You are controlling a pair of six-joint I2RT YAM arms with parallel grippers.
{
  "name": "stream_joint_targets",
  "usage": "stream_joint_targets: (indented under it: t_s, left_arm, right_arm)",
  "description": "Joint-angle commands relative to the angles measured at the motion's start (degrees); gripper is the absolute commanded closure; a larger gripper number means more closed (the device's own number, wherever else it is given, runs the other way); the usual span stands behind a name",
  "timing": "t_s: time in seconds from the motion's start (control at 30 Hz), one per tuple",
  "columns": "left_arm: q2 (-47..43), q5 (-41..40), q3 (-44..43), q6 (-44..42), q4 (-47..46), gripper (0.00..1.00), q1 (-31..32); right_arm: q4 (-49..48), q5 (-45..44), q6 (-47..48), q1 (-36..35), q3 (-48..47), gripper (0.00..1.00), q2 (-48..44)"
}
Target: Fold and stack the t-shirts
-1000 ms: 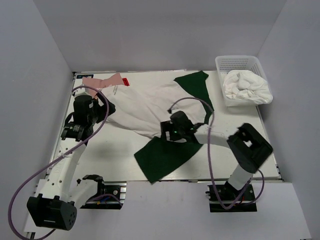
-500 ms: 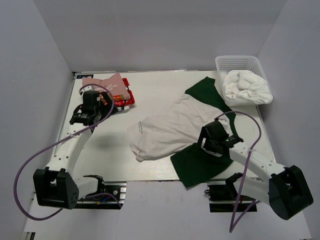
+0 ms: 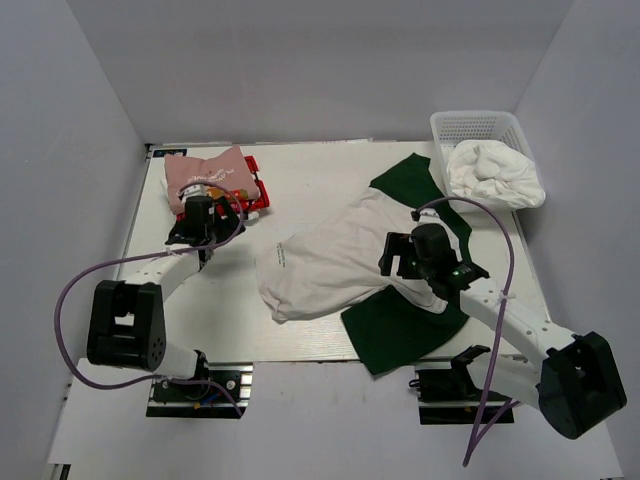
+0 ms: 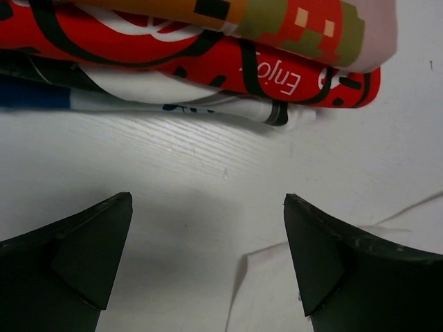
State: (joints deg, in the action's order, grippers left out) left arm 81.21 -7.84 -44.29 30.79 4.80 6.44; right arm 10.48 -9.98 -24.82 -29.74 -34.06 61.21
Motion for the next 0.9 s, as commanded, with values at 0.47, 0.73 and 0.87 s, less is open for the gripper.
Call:
stream_joint_targets:
  t_s: [0.47, 0.73, 0.87]
  left_arm:
    - [17.57, -0.87, -6.59, -8.71, -11.57, 0.00, -5.38]
    - [27.15, -0.79, -15.47, -11.35, -9.54, 0.00, -10.74]
    - [30.75, 0.45, -20.46, -11.36, -9.54, 0.00, -13.46]
  right_arm:
    - [-2.75, -6.45, 2.23, 0.29, -8.56, 0.10, 5.93]
    - [-1.60, -6.72, 1.71, 0.21, -11.02, 0.10, 9.45]
    - [-0.47, -6.99, 1.53, 0.21, -12.68, 0.10, 11.74]
